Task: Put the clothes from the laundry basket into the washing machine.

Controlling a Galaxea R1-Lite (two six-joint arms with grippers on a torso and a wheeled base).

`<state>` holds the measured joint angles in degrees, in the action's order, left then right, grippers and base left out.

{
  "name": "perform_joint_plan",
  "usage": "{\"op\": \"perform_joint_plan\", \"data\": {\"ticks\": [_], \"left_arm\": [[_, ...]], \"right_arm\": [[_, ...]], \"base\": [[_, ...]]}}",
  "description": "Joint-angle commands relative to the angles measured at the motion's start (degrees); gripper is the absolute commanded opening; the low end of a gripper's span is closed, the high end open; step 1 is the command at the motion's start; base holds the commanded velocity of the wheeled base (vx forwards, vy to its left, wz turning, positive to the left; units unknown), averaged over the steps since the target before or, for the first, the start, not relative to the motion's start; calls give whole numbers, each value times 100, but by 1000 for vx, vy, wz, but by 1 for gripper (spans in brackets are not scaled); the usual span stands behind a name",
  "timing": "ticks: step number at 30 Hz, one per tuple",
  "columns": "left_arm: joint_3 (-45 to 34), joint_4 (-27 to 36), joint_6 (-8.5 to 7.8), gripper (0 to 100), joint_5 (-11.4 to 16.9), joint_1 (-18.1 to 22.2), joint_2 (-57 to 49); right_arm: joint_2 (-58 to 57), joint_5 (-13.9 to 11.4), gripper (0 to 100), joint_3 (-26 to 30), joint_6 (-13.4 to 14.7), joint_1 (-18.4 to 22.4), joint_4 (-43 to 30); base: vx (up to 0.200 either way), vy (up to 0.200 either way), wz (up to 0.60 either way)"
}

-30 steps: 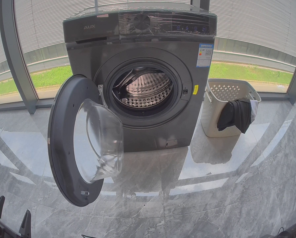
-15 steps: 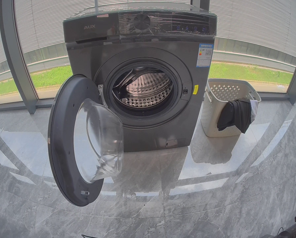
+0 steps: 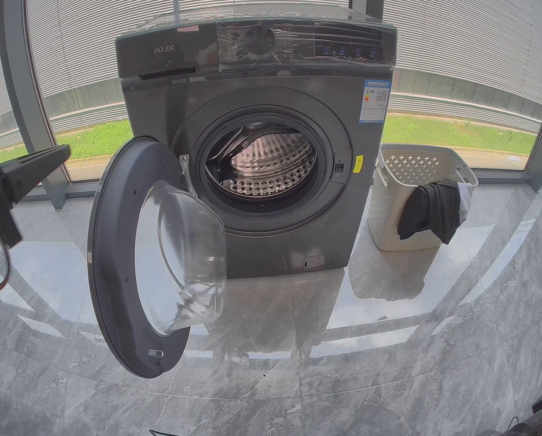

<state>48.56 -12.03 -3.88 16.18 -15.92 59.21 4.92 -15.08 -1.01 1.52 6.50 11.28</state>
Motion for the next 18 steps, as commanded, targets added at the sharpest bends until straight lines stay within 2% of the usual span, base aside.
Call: {"op": "perform_joint_plan", "data": {"ticks": [1, 9, 15, 18], "left_arm": [[-698, -827, -17, 0, 298, -552, 1348], [-1762, -968, 27, 0, 281, -306, 1435], [-1797, -1592, 36, 0, 307, -306, 1682], [-1867, -1600, 45, 0, 281, -298, 1743]], "right_arm": [[35, -118, 0, 101, -91, 1, -170], [44, -109, 0, 101, -91, 1, -161], [35, -109, 0, 101, -91, 1, -170], [44, -109, 0, 101, -91, 1, -161]], "base": [[0, 0, 0], [0, 0, 0], [0, 0, 0], [0, 0, 0]]}}
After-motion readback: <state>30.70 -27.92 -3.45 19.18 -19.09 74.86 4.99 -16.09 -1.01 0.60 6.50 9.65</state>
